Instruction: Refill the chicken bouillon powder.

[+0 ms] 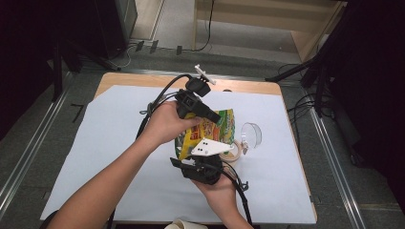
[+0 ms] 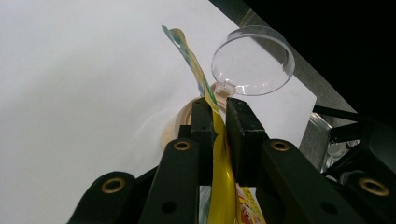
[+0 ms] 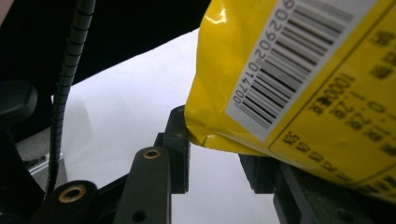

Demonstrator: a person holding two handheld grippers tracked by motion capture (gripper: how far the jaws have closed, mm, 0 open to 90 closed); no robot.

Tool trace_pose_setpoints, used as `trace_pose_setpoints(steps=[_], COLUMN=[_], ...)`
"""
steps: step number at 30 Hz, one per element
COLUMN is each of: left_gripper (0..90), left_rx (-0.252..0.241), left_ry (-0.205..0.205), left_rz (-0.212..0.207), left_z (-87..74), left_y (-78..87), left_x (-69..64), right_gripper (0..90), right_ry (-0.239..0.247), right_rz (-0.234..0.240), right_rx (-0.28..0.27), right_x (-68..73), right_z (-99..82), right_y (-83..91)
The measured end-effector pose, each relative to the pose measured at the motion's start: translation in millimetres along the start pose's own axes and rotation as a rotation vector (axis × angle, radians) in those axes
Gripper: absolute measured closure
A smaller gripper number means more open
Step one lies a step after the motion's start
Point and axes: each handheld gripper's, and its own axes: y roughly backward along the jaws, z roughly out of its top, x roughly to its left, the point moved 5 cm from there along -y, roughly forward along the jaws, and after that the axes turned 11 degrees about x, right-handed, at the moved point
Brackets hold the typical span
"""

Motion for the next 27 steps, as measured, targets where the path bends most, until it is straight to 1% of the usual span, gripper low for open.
trace_pose_setpoints(steps=[6,8,10,16,20,24,27], left_gripper=[82.5,82.2,82.2,82.2,82.2,82.2,82.2], left_rx=[-0.011,-0.004,0.011,0.0,0.002,-0.012,-0.005], left_ry=[-0.006,-0.007,-0.007,-0.008,-0.013,-0.019,-0.017], left_rz=[0.002,0.004,0.013,0.008,0.013,0.015,0.016], left_z=[1.7,1.9,1.5,1.8,1.6,2.1,2.1], left_y=[3.4,2.1,-0.6,-0.3,0.5,2.2,1.4], left_x=[-2.1,-2.1,-1.4,-2.2,-2.7,-3.9,-3.8], right_gripper=[67.7,67.7,67.8,67.9,67.9,67.9,67.9], right_ry=[0.005,0.005,-0.005,-0.01,-0.008,-0.007,-0.005], right_rz=[-0.002,-0.002,0.006,0.007,0.009,0.003,0.002], right_rx=[-0.008,-0.009,-0.005,-0.007,-0.01,-0.011,-0.012], right_x=[0.1,-0.5,-0.7,-0.7,0.0,-0.3,-0.6], right_z=[2.2,2.3,1.0,0.4,1.2,1.4,1.5], right_y=[2.1,2.1,1.2,0.6,1.5,1.8,1.9])
